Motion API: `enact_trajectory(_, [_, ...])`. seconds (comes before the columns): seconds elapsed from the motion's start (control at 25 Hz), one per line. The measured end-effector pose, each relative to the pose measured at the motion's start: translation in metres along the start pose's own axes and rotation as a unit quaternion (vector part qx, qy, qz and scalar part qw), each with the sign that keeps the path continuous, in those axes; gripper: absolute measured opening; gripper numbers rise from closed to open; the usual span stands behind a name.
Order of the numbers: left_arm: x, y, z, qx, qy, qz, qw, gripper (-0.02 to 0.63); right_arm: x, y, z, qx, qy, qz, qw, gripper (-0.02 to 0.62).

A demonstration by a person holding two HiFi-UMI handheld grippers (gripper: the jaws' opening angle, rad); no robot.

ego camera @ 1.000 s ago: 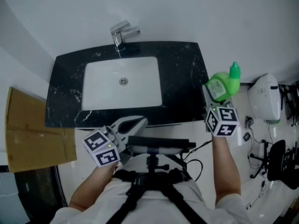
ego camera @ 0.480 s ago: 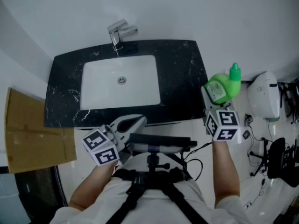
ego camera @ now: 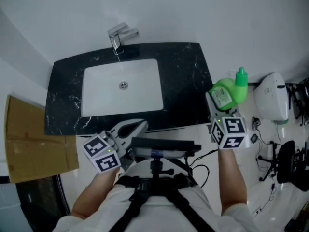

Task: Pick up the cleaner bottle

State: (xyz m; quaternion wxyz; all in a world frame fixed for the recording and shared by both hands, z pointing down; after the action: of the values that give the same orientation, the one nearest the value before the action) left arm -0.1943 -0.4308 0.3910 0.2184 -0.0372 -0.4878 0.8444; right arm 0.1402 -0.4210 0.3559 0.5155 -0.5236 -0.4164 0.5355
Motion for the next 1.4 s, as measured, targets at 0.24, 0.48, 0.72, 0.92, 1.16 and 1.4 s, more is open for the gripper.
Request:
enact_trajectory(0.24, [-0.001, 0.002, 0.002, -0.002, 0.002, -0.002, 1.0000, -0.005, 0.004, 0.003, 0.003, -0.003, 0.004, -0.003, 1.000, 0.179])
enact_trajectory(0.48, [0.001, 0.001, 0.002, -0.002, 0.006, -0.003, 1.0000, -0.004, 0.009, 0.001, 0.006, -0.005, 0.008, 0.001, 1.000, 0.179])
enact_trajectory(0.72, [0.003, 0.002, 0.002, 0.000, 0.010, -0.004, 0.9999, -0.005, 0.015, -0.003, 0.010, -0.007, 0.010, 0.006, 1.000, 0.179])
enact_trajectory(0.92, [0.004, 0.002, 0.003, 0.000, 0.011, -0.004, 0.9999, -0.005, 0.020, -0.007, 0.013, -0.008, 0.008, 0.011, 1.000, 0.179])
enact_trajectory(1.16, [0.006, 0.004, 0.003, -0.003, 0.012, -0.004, 0.9999, -0.005, 0.027, -0.008, 0.015, -0.013, 0.006, 0.013, 1.000, 0.179])
enact_trajectory(1.4, [0.008, 0.006, 0.002, -0.007, 0.017, -0.007, 0.9998, -0.005, 0.036, -0.007, 0.020, -0.015, 0.010, 0.012, 1.000, 0.179])
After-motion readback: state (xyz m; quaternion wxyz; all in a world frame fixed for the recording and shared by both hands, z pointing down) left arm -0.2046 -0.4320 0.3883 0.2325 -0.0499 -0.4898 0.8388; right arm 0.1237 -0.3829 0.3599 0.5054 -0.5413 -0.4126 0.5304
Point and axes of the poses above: the fingertips, and each gripper's own axes: x backward along the fingers, z to its left, y out of its top, the point moved 10 cm from there along x, backward along the fingers, and after that the axes turned 11 degrees about -z, right-handed, at the moved point
